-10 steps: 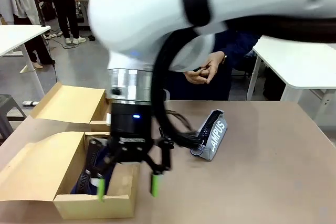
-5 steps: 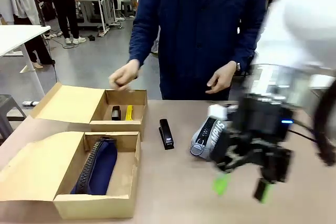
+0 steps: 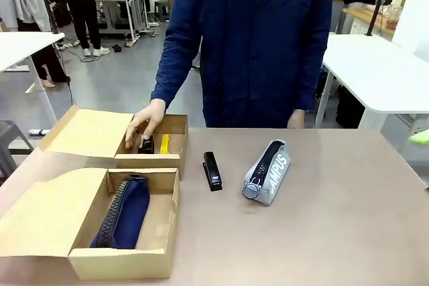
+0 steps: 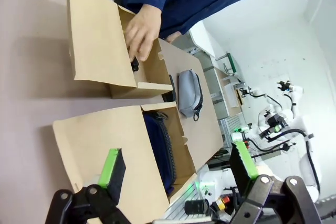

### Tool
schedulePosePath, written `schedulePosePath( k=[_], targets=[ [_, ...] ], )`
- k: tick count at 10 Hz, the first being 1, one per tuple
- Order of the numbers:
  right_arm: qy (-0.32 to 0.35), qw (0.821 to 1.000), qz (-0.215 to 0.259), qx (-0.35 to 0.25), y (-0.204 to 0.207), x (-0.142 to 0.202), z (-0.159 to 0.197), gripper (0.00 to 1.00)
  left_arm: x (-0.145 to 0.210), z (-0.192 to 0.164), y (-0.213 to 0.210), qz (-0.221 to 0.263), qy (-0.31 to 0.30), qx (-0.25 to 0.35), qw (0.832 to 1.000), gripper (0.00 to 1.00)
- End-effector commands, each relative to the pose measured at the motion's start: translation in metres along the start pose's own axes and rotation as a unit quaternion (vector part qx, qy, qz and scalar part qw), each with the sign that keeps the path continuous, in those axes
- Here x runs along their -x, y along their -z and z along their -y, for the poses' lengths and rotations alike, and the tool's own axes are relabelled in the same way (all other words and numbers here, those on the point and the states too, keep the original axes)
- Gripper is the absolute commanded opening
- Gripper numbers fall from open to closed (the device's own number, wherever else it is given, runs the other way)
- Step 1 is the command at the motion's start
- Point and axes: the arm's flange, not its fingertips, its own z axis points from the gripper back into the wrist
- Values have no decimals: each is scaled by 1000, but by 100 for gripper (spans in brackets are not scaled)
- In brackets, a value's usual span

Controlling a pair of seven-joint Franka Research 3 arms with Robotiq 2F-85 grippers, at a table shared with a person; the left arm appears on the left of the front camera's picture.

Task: Place items inside the box.
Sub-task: Pick up a Pencil pouch or Stapler and place it inside the Mailer Box closest to the robot.

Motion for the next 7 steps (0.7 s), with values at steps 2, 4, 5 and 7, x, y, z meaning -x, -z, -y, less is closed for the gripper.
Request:
schedulePosePath(
  k=[2, 4, 5, 7],
  targets=[
    [-44, 968, 122, -217, 37, 40, 124, 100, 0, 1, 1, 7, 8, 8, 1000, 100],
    [12, 986, 94, -140, -71, 8, 56, 100, 0, 1, 1, 7, 8, 8, 1000, 100],
    [12, 986, 94, -140, -71, 8, 56, 100, 0, 1, 1, 7, 8, 8, 1000, 100],
    [12, 986, 94, -140, -71, 8, 56, 100, 0, 1, 1, 7, 8, 8, 1000, 100]
  ],
)
